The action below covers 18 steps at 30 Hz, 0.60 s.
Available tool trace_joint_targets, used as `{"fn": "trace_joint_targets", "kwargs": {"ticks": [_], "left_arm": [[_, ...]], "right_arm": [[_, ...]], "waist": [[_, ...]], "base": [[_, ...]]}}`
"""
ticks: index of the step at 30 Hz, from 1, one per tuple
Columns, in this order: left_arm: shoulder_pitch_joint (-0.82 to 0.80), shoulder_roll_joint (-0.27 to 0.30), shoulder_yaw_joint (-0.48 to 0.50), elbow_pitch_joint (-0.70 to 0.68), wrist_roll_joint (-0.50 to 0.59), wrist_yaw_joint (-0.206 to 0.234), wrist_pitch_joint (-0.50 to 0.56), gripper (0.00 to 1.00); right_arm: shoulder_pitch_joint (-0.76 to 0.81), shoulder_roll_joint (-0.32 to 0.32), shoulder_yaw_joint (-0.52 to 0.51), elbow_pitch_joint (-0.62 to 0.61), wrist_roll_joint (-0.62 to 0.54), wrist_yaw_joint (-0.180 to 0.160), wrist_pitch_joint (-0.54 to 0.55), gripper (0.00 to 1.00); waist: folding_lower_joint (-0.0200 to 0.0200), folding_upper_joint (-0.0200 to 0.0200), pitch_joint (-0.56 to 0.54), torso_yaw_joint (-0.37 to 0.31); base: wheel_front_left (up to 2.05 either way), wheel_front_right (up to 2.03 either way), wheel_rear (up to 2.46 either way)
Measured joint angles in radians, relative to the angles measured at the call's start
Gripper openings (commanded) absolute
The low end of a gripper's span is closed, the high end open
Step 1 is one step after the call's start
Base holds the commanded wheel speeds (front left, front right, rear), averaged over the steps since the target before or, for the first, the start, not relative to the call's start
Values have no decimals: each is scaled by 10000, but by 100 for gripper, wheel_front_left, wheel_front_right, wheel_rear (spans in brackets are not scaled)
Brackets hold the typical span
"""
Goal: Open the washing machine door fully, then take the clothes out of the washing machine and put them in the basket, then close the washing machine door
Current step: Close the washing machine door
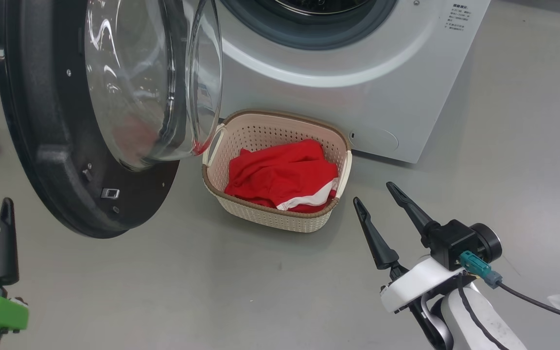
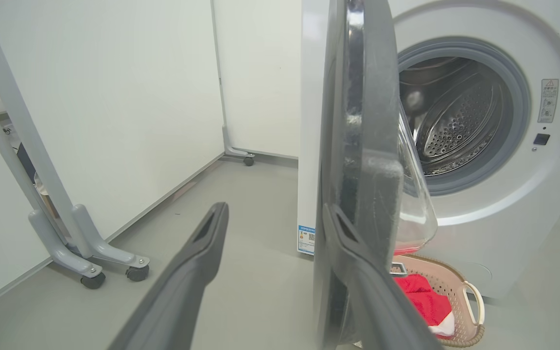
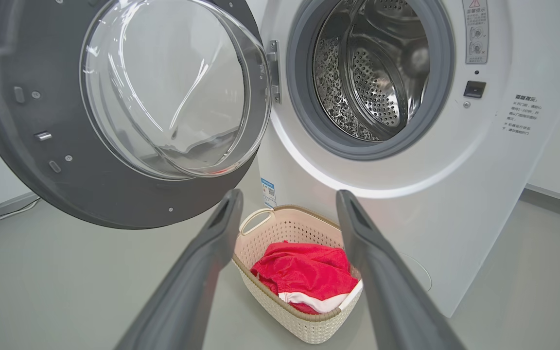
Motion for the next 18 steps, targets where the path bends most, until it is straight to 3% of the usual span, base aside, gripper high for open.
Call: {"fn": "trace_joint_targets", "kwargs": {"ticks": [18], "left_arm": [[329,-69,-253,522,267,-12,-1030,100]], "right_arm": [[3,13,-21,-2,127,-73,-4,100]], "waist": [[0,0,-60,-84]], "base": [[0,0,0]]}}
